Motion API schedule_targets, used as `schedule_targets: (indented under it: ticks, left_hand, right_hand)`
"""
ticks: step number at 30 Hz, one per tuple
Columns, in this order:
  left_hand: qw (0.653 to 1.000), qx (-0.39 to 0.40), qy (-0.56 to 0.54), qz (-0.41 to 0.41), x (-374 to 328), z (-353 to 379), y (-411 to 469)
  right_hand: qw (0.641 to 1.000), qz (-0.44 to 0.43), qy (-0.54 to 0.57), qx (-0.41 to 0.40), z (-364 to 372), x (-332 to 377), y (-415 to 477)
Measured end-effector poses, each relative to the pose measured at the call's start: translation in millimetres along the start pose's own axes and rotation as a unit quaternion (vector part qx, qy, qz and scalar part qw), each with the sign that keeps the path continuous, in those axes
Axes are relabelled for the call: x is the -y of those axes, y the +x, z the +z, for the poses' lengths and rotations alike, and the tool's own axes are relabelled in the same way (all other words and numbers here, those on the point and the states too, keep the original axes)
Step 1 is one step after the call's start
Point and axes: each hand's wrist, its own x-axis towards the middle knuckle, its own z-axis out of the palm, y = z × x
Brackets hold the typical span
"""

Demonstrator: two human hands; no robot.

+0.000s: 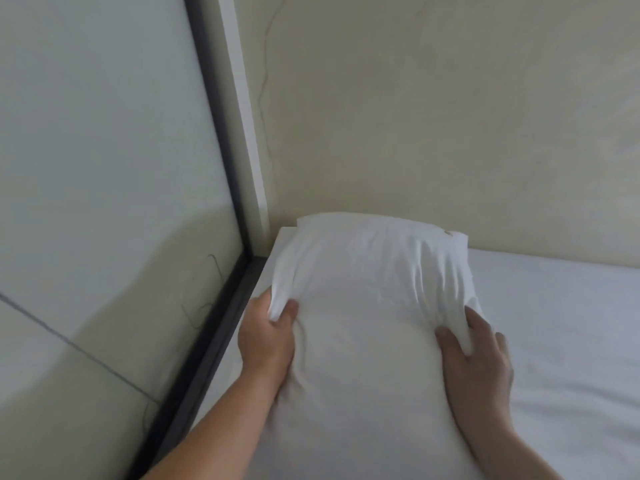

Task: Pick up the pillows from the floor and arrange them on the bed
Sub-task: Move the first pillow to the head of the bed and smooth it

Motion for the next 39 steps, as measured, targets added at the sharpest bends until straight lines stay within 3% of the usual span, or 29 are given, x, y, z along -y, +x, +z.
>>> schedule_targets:
  ticks: [2,6,9,15,17,19,21,23,25,26,28,31,32,34,36,37,39]
  left_hand:
    - [0.995,0.052,0.085,-0.016,8.4,-4.6,12.5]
    - [0.936,0.227,0.194,-0.184,67.5,-29.4,-12.1]
    - [0.896,0.263,0.248,-0.256,94.7,-48.5,-41.6]
    - [0.903,0.299,0.221,-0.217,78.6,-77.1,-49.1]
    - [0.874,0.328,0.273,-0.232,80.0,-90.2,-62.7]
    - [0.845,0.309,0.371,-0.231,80.7,-94.4,-70.4]
    - [0.862,0.235,0.430,-0.131,71.8,-86.5,-72.4]
    - [0.889,0.181,0.418,0.042,60.1,-63.8,-72.3]
    - [0.873,0.242,0.399,0.143,50.8,-38.8,-83.0]
    - [0.853,0.300,0.402,0.143,51.1,-31.9,-93.2]
    - [0.808,0.392,0.436,0.057,63.0,-36.5,-111.8]
    - [0.790,0.396,0.462,-0.075,78.2,-75.8,-121.2]
    - [0.791,0.370,0.478,-0.100,76.5,-88.4,-121.1]
    - [0.801,0.309,0.507,-0.074,72.0,-100.8,-121.2]
    - [0.813,0.317,0.489,-0.003,64.4,-100.9,-132.2]
    - [0.806,0.350,0.477,0.013,62.2,-101.4,-140.8]
    - [0.763,0.409,0.500,-0.028,64.2,-110.5,-151.5]
  right_hand:
    - [0.996,0.040,-0.044,0.070,16.2,0.7,7.9]
    - [0.936,0.204,-0.124,0.260,37.8,-38.2,-8.3]
    - [0.918,0.237,-0.097,0.304,33.2,-62.0,-32.4]
    - [0.929,0.190,-0.158,0.274,6.0,-53.6,-39.6]
    - [0.911,0.196,-0.190,0.309,-4.1,-56.1,-53.3]
    - [0.903,0.188,-0.249,0.297,-7.0,-52.5,-60.7]
    - [0.918,0.052,-0.328,0.217,1.4,-39.6,-62.1]
    - [0.925,-0.136,-0.311,0.173,21.9,-21.4,-67.0]
    - [0.892,-0.221,-0.302,0.255,39.7,-9.9,-79.9]
    - [0.871,-0.212,-0.319,0.308,45.5,-13.6,-86.8]
    - [0.855,-0.114,-0.355,0.361,37.5,-29.3,-91.4]
    - [0.875,0.055,-0.363,0.314,-1.2,-45.6,-96.1]
    - [0.883,0.047,-0.375,0.278,-10.0,-46.5,-103.8]
    - [0.906,-0.083,-0.349,0.227,-12.6,-41.7,-129.3]
    - [0.887,-0.182,-0.316,0.281,-6.0,-35.3,-161.1]
    - [0.876,-0.174,-0.322,0.315,-3.0,-35.2,-174.0]
    - [0.875,-0.044,-0.355,0.326,-6.5,-40.2,-182.8]
